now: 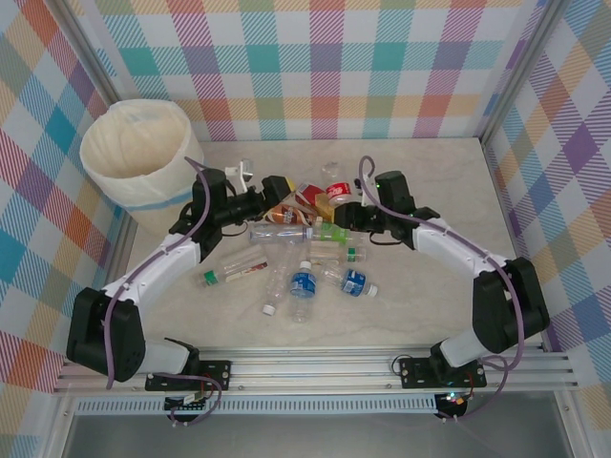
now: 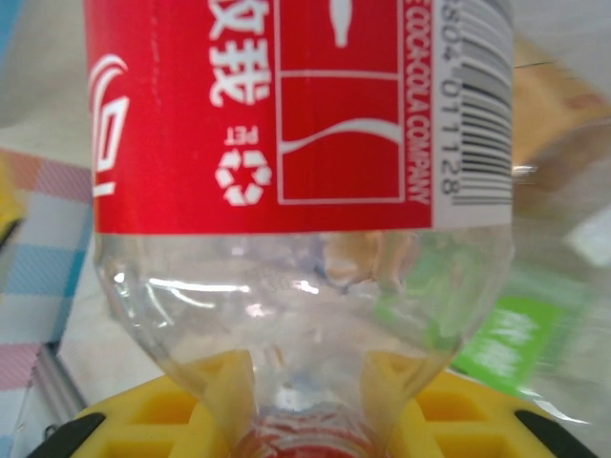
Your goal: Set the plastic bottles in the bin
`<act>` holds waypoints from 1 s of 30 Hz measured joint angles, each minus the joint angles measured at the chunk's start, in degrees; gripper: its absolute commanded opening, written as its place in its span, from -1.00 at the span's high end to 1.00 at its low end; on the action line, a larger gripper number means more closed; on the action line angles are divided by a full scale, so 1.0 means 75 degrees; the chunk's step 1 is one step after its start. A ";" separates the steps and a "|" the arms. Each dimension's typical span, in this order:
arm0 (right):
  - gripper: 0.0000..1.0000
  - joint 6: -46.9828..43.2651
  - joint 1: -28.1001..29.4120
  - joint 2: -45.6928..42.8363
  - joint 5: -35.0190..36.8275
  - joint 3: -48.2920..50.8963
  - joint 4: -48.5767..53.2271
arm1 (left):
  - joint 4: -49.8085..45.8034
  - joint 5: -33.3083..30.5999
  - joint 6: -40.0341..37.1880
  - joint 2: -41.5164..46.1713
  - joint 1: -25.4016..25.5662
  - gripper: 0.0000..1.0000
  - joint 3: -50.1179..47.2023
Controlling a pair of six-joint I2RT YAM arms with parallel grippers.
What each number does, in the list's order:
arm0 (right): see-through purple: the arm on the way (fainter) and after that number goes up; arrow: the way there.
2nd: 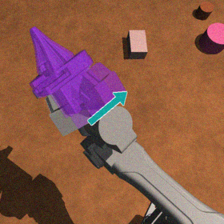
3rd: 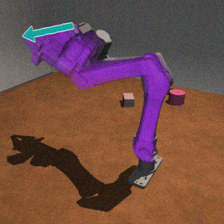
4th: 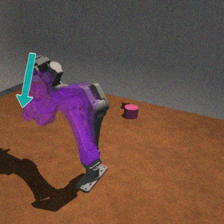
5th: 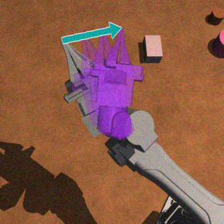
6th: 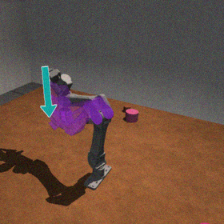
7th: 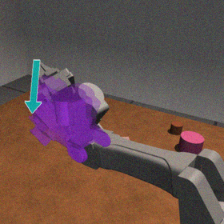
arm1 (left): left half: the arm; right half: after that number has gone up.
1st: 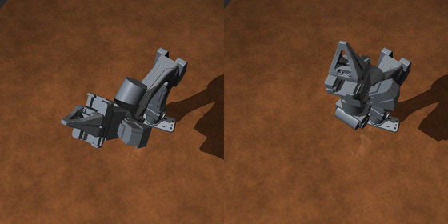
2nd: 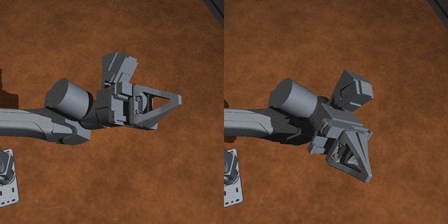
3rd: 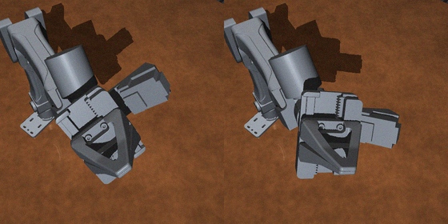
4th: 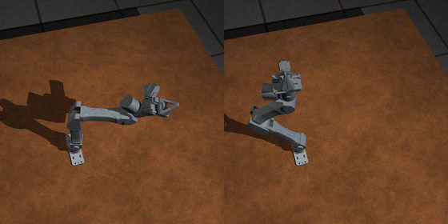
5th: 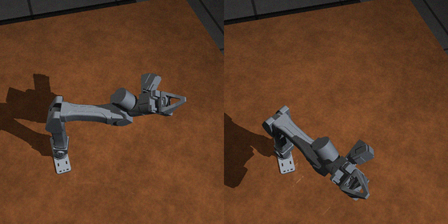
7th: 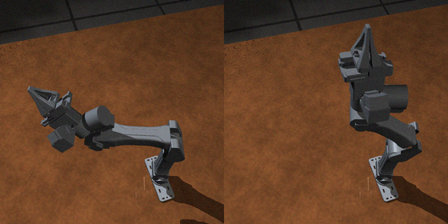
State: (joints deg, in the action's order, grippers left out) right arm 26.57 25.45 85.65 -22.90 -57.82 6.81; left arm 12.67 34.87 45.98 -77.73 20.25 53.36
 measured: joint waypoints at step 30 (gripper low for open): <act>0.73 0.0286 0.1527 0.0262 -0.1845 -0.0064 -0.1498 | 0.0938 0.0198 0.0519 -0.0962 0.0347 -0.11 0.0271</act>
State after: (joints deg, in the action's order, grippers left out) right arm 28.71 36.91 87.61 -36.73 -58.30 -4.43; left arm 19.70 36.36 49.87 -84.95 22.85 55.40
